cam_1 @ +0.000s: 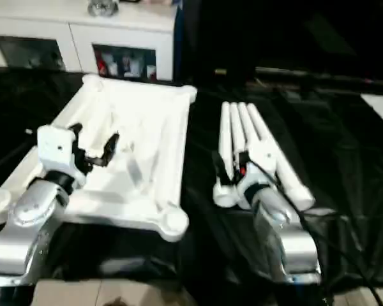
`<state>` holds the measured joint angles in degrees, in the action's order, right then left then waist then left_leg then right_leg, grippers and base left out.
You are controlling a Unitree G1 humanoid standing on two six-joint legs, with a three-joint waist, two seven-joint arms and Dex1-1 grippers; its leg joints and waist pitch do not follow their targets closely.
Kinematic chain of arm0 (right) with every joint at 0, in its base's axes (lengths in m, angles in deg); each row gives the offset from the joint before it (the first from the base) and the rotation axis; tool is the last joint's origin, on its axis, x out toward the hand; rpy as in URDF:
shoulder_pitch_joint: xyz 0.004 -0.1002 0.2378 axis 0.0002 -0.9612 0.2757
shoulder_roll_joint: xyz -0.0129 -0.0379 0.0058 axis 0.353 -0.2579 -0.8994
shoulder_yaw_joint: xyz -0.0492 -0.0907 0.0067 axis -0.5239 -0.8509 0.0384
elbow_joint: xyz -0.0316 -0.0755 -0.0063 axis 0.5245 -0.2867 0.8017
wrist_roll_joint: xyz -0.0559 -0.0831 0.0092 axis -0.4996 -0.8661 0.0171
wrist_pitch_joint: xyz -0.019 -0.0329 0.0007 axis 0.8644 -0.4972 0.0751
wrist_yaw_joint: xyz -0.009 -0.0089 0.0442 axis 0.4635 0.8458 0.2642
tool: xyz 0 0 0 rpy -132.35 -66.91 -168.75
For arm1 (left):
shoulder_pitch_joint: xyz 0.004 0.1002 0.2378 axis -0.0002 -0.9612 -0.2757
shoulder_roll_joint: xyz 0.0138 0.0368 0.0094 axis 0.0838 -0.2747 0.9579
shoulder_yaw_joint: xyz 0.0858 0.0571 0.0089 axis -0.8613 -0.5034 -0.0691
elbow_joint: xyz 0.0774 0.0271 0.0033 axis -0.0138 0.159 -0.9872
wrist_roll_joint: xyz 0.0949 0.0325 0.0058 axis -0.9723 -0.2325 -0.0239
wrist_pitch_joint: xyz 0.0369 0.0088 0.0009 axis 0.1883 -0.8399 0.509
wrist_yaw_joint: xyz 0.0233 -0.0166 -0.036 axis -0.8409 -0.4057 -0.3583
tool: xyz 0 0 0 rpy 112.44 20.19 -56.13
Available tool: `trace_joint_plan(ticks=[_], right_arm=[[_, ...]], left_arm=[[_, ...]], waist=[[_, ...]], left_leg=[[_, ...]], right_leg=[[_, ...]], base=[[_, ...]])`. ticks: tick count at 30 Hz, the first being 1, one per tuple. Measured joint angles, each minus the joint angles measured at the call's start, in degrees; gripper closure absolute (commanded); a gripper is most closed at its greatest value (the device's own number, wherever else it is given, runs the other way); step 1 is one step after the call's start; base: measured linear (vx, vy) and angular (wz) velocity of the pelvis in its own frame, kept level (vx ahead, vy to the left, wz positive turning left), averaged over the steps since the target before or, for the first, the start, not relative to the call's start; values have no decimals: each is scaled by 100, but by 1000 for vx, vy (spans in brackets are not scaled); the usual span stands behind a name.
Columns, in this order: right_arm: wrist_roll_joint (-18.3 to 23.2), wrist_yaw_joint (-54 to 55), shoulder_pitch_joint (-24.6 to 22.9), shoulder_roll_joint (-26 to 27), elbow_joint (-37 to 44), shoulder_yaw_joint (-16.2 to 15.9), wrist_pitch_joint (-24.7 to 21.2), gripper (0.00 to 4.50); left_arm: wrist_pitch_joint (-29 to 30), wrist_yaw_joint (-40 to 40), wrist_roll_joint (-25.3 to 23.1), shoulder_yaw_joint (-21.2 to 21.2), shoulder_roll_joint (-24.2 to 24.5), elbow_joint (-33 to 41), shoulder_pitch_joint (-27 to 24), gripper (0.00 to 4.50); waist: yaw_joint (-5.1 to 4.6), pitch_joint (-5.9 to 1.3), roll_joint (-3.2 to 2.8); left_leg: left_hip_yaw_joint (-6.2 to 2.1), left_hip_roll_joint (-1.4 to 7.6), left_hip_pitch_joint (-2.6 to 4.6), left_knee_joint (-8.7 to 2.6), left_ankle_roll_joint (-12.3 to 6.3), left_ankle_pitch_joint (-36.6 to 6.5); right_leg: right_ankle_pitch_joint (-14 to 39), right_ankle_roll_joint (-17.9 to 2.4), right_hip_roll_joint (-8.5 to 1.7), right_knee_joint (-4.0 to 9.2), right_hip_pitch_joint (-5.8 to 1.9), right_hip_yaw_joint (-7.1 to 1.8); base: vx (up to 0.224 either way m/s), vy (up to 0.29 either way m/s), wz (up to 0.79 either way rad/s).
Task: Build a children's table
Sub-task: Move to table
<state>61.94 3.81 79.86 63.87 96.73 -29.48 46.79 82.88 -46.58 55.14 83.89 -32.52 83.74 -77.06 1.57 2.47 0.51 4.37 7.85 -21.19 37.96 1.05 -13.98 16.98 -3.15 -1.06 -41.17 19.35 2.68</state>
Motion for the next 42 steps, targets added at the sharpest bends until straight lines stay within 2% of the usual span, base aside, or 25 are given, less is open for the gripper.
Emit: trace_joint_plan(ticks=[1,2,3,4,5,7,9,11,13,15,17,18,19,22,24,27,28,31,33,36,38,40,42], right_arm=[[-1,-5,13,-26,18,7,2,10],[43,-37,20,-41,23,23,-10,10],[127,-168,18,-88,61,61,-59,10],[194,-266,0,-146,74,95,-100,10],[251,-390,-24,-236,86,107,-195,10],[299,-734,-42,-513,184,3,-413,10],[324,-1044,-20,-684,252,-142,-520,10],[386,-1309,-8,-837,303,-288,-572,10],[549,-1682,68,-1084,385,-366,-683,10],[633,-2065,167,-1426,461,-415,-761,10],[703,-2413,241,-1671,480,-483,-822,10],[754,-2703,246,-1893,548,-553,-897,10],[772,-2877,246,-1990,604,-585,-927,10],[886,-3535,246,-2449,813,-856,-1001,10],[904,-3745,246,-2581,837,-926,-1022,10],[906,-3839,246,-2594,837,-976,-1016,10],[914,-3867,246,-2594,837,-981,-1014,10],[918,-3993,265,-2610,837,-1013,-1009,10],[918,-4114,275,-2672,835,-1108,-1009,10],[918,-4337,323,-2768,824,-1256,-1009,10],[895,-4395,374,-2806,797,-1328,-981,10],[832,-4394,486,-2763,663,-1373,-881,10],[763,-4386,585,-2715,615,-1372,-862,10]], left_arm=[[-23,-66,10,-4,7,3,4,1],[-33,-144,48,-9,16,12,5,1],[-12,-347,148,-64,58,34,6,1],[21,-497,223,-169,73,36,-1,1],[78,-738,331,-343,133,75,-25,1],[165,-1349,575,-714,353,214,-113,1],[185,-1727,657,-789,588,218,-130,1],[168,-2013,669,-791,800,215,-127,1],[162,-2470,698,-852,1090,192,-111,1],[122,-2945,770,-917,1364,145,-59,1],[118,-3312,842,-984,1582,109,-13,1],[120,-3573,901,-1071,1790,79,60,37],[120,-3711,908,-1082,1888,63,89,37],[121,-4297,915,-1199,2260,-60,174,43],[136,-4606,899,-1238,2473,-186,182,74],[71,-4867,772,-1370,2679,-372,237,81],[47,-4925,748,-1414,2716,-430,269,100],[-12,-5187,661,-1570,2906,-574,357,125],[6,-5402,653,-1648,3007,-668,389,127],[45,-5667,641,-1791,3041,-769,476,167],[32,-5746,590,-1855,3065,-788,526,172],[-52,-5761,434,-1925,3069,-953,598,202],[-122,-5732,303,-2021,3056,-1065,638,209]], waist=[[-46,-21,33],[-80,-41,70],[-115,-88,195],[-101,-93,200],[-102,-93,197],[-105,-89,203],[-94,-83,189],[-91,-72,175],[-86,-40,173],[-64,-13,172],[-31,-8,179],[17,-6,181],[33,-6,180],[48,-5,172],[43,-4,171],[42,-5,176],[46,-5,176],[49,-5,180],[51,-4,180],[51,-3,183],[59,-2,185],[57,-2,184],[58,-2,185]], left_leg=[[14,-21,6,3,-15,-15],[48,-53,1,2,-18,-17],[84,-108,-38,49,-37,-32],[93,-108,-105,40,-45,-31],[95,-101,-109,-22,-45,1],[108,-72,-82,-155,103,97],[120,9,-63,-214,201,142],[128,87,-47,-251,284,164],[229,177,17,-249,311,197],[285,209,43,-249,318,204],[302,216,49,-249,319,205],[305,218,48,-250,321,206],[307,219,49,-250,327,210],[335,235,47,-250,337,228],[361,252,36,-251,321,247],[385,258,7,-254,318,247],[387,259,4,-255,317,248],[394,266,10,-262,317,248],[405,277,13,-263,321,251],[429,294,15,-263,324,254],[435,300,15,-263,325,255],[442,303,16,-263,325,256],[443,304,14,-263,326,256]], right_leg=[[-15,96,-109,-37,81,-21],[-81,197,-230,36,174,-52],[-203,562,-372,224,240,-132],[-208,544,-368,208,265,-154],[-221,523,-352,217,288,-163],[-256,477,-314,244,315,-156],[-317,422,-233,339,292,-138],[-355,337,-202,428,258,-79],[-363,323,-206,417,221,-62],[-356,345,-218,417,201,-58],[-359,348,-223,415,198,-59],[-361,349,-223,415,199,-59],[-364,347,-223,415,198,-60],[-381,344,-224,415,201,-63],[-397,317,-223,415,212,-62],[-398,314,-223,419,247,-67],[-398,314,-223,419,250,-67],[-396,311,-223,417,250,-65],[-396,311,-223,416,250,-64],[-396,311,-223,416,249,-64],[-396,311,-223,416,249,-64],[-396,311,-223,415,250,-65],[-396,311,-223,416,251,-64]], base=[[132,7,12],[86,-4,-2],[63,-61,-2],[63,-61,-2],[48,-99,-1],[32,-98,-5],[-21,-72,-4],[-47,-52,-4],[-52,-35,5],[-64,-12,4],[-33,-3,2],[0,0,0],[0,0,0],[0,0,0],[0,0,0],[0,0,0],[0,0,0],[0,0,0],[0,0,0],[0,0,0],[0,0,0],[0,0,0],[0,0,0]])
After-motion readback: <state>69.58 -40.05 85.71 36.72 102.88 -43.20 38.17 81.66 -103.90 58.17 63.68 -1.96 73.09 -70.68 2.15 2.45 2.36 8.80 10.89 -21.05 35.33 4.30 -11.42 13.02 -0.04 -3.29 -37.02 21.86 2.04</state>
